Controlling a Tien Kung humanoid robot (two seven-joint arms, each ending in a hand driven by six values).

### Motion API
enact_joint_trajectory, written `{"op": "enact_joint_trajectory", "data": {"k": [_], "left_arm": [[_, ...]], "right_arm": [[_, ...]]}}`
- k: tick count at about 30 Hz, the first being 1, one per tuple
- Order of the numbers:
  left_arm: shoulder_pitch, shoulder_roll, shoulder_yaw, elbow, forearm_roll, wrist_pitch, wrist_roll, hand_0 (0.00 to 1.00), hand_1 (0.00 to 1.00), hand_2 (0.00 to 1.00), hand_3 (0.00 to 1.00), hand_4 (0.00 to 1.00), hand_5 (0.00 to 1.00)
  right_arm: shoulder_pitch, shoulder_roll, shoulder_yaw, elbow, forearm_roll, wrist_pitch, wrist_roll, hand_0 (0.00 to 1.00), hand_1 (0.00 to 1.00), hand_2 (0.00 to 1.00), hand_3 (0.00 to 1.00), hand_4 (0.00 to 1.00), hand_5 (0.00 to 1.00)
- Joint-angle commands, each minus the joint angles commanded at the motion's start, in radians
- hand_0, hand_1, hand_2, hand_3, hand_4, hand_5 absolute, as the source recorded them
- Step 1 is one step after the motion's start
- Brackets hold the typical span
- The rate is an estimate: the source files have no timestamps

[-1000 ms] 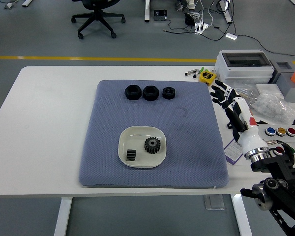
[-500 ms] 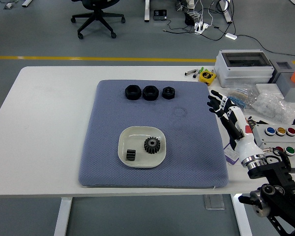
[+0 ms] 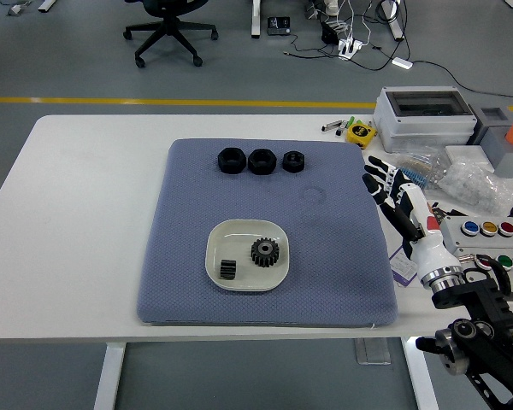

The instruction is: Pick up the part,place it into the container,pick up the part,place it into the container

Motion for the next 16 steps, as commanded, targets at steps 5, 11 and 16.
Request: {"op": "enact_joint_trajectory", "data": {"k": [5, 11, 16], "left_arm": [[-0.001, 0.001, -0.005, 0.0, 0.007, -0.006, 0.002, 0.283, 0.447, 0.471, 0.31, 0.878, 0.63], [-0.005, 0.004, -0.016, 0.0, 0.021, -0.032, 0.014, 0.286, 0.446, 0.472, 0.319, 0.874, 0.632], [-0.006, 0.004, -0.035, 0.0, 0.044, -0.047, 0.021, 0.286, 0.446, 0.472, 0.319, 0.874, 0.632]], "right_arm": [[-0.001, 0.0, 0.001, -0.001, 0.0, 0.001, -0.002, 0.826, 0.804, 0.844, 0.862, 0.998, 0.797], [0.0, 0.001, 0.0, -0.006, -0.015, -0.054, -0.029, 0.809, 0.795, 0.837, 0.865, 0.998, 0.715], [-0.003, 0.001, -0.002, -0.008, -0.016, -0.044, -0.03, 0.809, 0.795, 0.837, 0.865, 0.998, 0.715]]}}
